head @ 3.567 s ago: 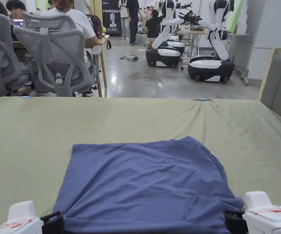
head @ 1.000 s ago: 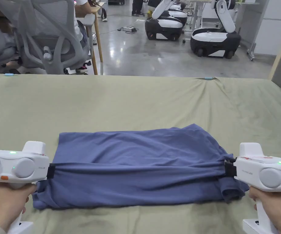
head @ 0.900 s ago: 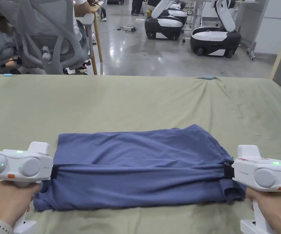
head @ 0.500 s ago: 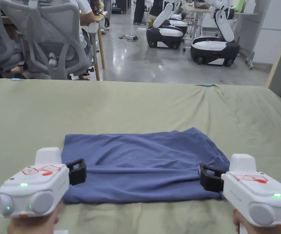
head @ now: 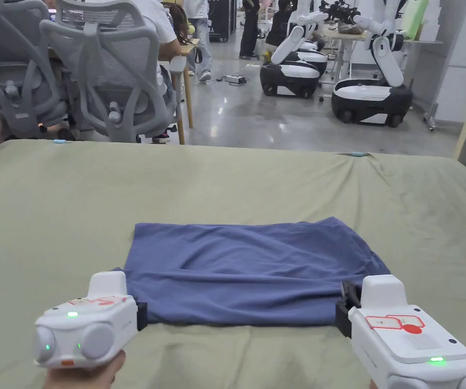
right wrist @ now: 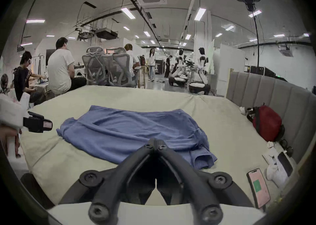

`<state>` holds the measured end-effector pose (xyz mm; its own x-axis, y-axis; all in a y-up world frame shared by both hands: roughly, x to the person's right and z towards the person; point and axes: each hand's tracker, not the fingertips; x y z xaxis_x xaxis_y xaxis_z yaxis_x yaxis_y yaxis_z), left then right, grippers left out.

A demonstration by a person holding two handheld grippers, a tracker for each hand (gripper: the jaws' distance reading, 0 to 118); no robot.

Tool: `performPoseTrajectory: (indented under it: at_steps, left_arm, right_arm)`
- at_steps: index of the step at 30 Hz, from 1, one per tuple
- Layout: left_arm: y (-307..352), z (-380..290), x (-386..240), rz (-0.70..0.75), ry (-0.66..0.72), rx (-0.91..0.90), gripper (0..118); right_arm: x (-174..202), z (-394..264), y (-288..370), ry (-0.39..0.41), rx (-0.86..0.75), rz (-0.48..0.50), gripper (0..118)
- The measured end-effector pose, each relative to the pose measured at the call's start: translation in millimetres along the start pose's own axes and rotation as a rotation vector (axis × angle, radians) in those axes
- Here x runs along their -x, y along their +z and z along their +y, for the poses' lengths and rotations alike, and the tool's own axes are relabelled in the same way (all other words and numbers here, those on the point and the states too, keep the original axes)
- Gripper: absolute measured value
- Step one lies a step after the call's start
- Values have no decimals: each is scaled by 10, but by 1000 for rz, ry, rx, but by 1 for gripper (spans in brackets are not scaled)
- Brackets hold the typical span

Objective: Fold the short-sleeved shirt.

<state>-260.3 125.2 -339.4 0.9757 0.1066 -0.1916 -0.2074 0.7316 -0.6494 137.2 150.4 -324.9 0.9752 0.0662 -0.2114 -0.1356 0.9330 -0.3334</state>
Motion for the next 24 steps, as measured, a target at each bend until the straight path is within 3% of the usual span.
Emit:
performPoseTrajectory:
  at_steps: [5, 6, 9, 10, 12, 15, 17, 18, 20, 21, 22, 24]
  left_arm:
    - [-204, 146, 589, 5, 136, 41, 0]
    - [-222, 162, 634, -17, 161, 54, 7]
    - [-385, 203, 649, -45, 183, 92, 110]
    - [-393, 192, 598, -37, 170, 85, 118]
    - [-556, 262, 540, 0, 145, 83, 106]
    - [-802, 297, 419, -20, 147, 124, 98]
    - [-981, 290, 320, -31, 108, 188, 54]
    - [-1015, 259, 248, 6, 39, 220, 42]
    - [-959, 244, 101, 45, -85, 188, 33]
    - [-872, 258, 53, 48, -78, 163, 14]
    - [-797, 278, 41, 22, -68, 133, 8]
    - [-641, 285, -111, 66, -121, 75, 8]
  right_arm:
    - [-60, -55, -31, -10, 23, 9, 0]
    - [-79, -66, -46, -16, 25, 10, 0]
    - [-151, -92, -105, -35, 45, 7, 0]
    - [-174, -101, -122, -35, 50, 3, 0]
    - [-238, -119, -137, -32, 59, -9, 0]
    - [-357, -150, -177, -31, 81, -32, 0]
    - [-471, -172, -205, -36, 100, -55, 0]
    - [-536, -179, -220, -39, 110, -69, 0]
    - [-694, -181, -239, -46, 128, -100, 0]
    - [-791, -184, -269, -51, 139, -116, 0]
    - [-890, -189, -318, -58, 155, -134, 0]
    - [-1101, -209, -497, -67, 215, -158, 2]
